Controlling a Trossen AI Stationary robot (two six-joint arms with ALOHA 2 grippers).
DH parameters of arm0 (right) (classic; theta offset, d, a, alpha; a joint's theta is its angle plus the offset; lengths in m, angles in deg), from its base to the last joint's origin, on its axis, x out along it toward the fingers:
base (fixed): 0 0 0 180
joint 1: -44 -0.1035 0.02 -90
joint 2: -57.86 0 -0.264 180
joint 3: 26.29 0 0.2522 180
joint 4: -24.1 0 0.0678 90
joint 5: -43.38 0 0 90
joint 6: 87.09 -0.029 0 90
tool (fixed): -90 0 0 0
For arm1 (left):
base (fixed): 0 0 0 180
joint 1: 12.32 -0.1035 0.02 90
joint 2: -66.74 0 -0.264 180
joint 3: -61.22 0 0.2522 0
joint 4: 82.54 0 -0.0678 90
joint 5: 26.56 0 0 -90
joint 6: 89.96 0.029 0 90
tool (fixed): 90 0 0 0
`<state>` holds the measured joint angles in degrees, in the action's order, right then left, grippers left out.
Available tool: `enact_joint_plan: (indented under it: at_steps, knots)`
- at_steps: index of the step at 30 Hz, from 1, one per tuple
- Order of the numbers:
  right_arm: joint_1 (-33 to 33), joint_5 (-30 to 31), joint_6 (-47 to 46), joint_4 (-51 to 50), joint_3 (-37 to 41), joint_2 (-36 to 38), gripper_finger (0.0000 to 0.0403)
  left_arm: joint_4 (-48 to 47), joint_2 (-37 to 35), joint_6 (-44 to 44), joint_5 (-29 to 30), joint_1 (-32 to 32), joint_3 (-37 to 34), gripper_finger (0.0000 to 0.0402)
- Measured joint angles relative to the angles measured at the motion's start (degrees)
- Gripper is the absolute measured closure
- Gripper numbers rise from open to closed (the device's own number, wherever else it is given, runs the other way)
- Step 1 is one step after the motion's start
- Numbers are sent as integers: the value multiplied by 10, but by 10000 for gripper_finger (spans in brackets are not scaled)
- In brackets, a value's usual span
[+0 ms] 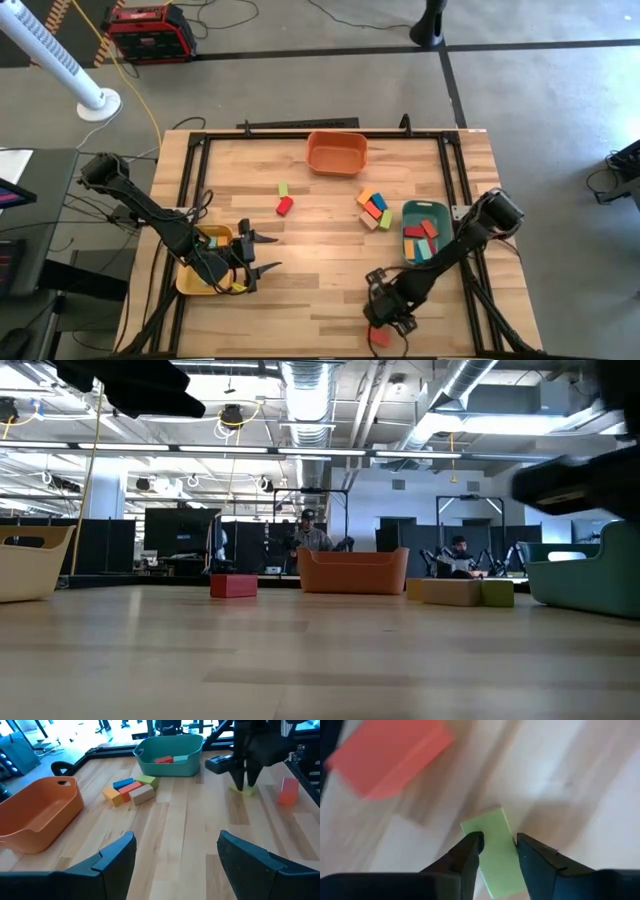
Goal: Sort blocks by size
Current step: Put the medium light green block into the green bin
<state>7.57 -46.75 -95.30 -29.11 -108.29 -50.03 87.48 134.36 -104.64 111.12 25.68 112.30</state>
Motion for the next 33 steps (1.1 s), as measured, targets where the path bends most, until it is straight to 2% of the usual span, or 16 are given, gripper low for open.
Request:
enact_joint_plan:
  at_steps: [7,14,17,21,26,33]
  knots:
    - [58,13,-23,-4,-40,-3,266,0,0,-3,-14,0,0,134]
    - [79,8,-20,-27,-86,-3,258,-2,0,-10,-26,0,0,134]
    - [79,5,6,-24,-90,-2,241,-4,0,-10,-26,0,0,134]
    - [75,11,49,-23,-90,-3,196,-4,0,-4,-26,0,0,134]
    - [80,25,51,-22,-90,-3,143,-4,0,-2,-25,0,0,134]
    - [88,16,52,11,-48,-3,133,-4,0,-1,-25,0,0,134]
